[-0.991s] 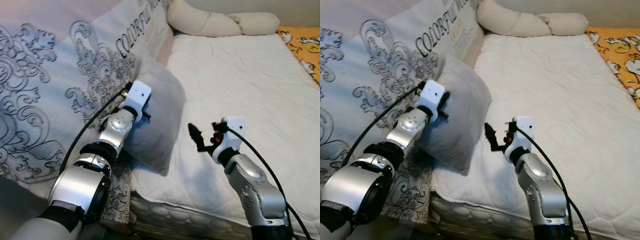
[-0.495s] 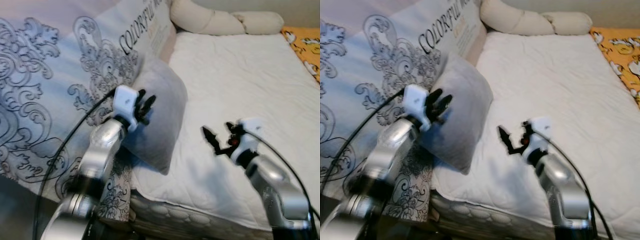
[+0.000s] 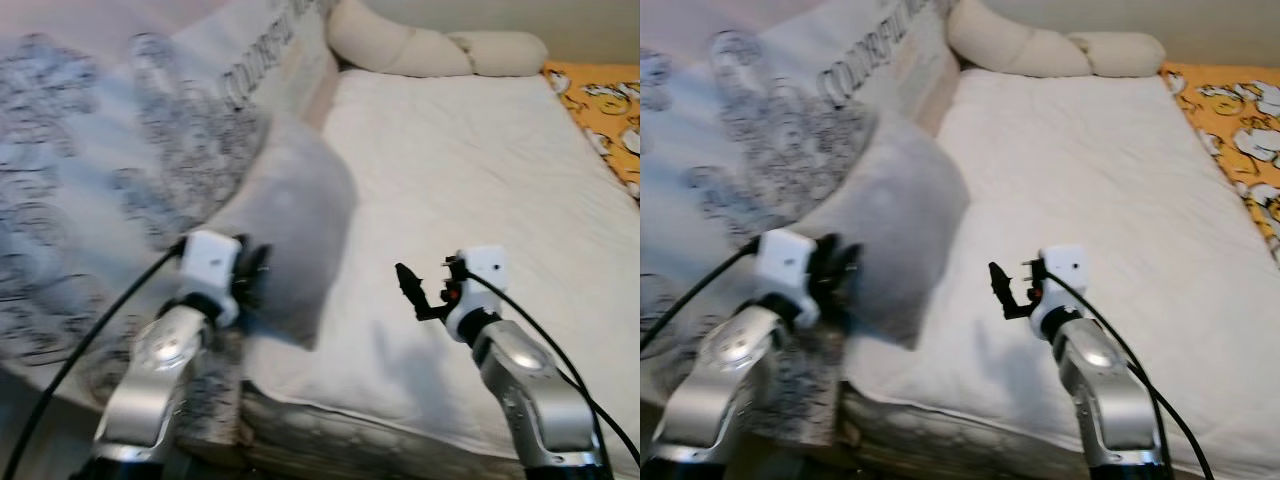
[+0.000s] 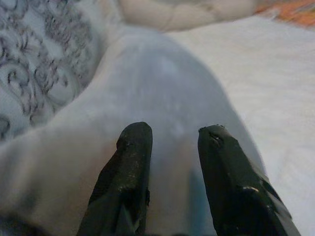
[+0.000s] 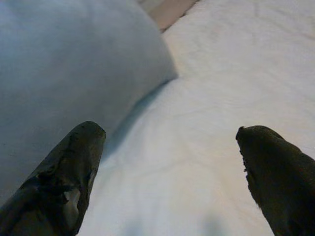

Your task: Clean up the room

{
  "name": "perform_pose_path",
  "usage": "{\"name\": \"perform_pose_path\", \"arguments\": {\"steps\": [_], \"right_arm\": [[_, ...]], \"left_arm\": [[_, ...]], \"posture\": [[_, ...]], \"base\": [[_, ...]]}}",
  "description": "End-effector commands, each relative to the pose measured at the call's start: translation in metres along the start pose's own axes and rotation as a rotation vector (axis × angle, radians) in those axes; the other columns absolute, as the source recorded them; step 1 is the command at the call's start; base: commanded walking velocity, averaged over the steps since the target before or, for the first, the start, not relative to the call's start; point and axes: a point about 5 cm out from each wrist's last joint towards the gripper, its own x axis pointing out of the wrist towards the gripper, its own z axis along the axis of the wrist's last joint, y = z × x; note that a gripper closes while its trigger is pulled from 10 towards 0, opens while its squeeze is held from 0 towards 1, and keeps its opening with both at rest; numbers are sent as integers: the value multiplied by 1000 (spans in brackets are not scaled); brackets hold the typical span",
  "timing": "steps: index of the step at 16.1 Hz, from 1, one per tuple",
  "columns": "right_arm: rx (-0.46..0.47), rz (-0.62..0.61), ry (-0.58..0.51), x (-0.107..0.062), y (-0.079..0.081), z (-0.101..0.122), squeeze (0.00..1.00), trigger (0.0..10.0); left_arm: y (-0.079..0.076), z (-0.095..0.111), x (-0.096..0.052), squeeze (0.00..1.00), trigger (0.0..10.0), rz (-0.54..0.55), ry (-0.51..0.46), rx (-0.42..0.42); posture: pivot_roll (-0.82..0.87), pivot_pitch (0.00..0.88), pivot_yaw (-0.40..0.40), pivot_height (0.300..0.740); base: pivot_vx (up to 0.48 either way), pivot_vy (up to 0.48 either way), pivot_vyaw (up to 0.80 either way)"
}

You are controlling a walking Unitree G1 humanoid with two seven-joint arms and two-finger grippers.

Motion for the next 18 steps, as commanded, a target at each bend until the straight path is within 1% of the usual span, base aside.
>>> {"name": "perform_pose_path", "arguments": {"steps": [1,2,4,6,9,11,12,13,14,18], "right_arm": [[-22,-31,-10,0,-2,4,0,10000],[-15,-40,-20,1,-1,5,0,10000],[-21,-59,-34,2,0,5,0,10000],[-33,-67,-34,5,2,6,0,10000],[-31,-68,-69,5,4,10,0,10000],[-15,-71,-57,6,3,6,0,10000],[-13,-74,-54,8,4,5,0,10000],[-26,-72,-49,9,5,5,0,10000],[-34,-71,-48,9,5,6,0,10000],[-41,-95,-36,8,-1,2,0,10000]], "left_arm": [[6,-7,-4,376,10000,43,40,17],[9,-10,-7,380,10000,67,60,17],[10,-12,-13,380,10000,95,82,6],[10,-14,-16,380,10000,105,88,-9],[8,-17,-17,388,10000,136,106,-45],[9,-17,-19,412,10000,155,113,-63],[12,-17,-21,471,10000,168,115,-84],[13,-17,-21,808,10000,169,117,-107],[14,-18,-20,878,10000,170,119,-110],[9,-16,-16,859,10000,163,122,-79]], "posture": [[-61,0,27,740],[-56,0,23,740],[-46,0,13,740],[-58,0,18,740],[-51,0,11,740],[-28,0,-10,740],[-33,0,-8,740],[-40,0,-6,740],[-46,0,-1,740],[-37,0,-5,740]], "base": [[0,-472,0],[0,-472,0],[0,-469,0],[0,-469,0],[0,-461,0],[0,-458,0],[0,-454,0],[0,-446,0],[0,-442,0],[0,-447,0]]}}
